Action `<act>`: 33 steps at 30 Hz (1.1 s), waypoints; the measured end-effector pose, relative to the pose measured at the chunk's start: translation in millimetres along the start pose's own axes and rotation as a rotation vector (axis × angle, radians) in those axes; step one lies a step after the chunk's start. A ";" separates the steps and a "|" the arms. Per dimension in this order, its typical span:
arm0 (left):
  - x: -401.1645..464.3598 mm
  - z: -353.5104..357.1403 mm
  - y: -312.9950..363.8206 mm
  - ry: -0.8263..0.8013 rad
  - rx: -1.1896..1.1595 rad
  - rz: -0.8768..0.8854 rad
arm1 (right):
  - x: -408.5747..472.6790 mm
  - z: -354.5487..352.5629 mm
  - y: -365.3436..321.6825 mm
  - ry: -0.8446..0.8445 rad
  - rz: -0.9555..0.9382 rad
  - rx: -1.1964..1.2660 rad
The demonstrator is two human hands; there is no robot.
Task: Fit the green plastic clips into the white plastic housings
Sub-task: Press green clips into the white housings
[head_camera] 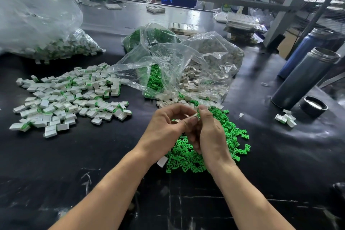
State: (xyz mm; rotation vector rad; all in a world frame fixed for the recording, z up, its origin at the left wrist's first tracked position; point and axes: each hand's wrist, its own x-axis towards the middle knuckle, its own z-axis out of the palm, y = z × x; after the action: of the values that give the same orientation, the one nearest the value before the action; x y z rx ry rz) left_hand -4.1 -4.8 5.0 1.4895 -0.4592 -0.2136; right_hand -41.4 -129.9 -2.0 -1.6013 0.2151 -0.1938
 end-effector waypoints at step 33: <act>-6.0 6.9 5.0 0.020 -0.029 0.009 | 7.9 13.3 11.5 0.265 -0.134 -0.103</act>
State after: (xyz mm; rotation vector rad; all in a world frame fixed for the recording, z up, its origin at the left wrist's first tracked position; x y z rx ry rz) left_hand -13.0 -8.1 9.1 1.4594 -0.4445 -0.1975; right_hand -30.6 -119.5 -14.0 -1.6916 0.3267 -0.5075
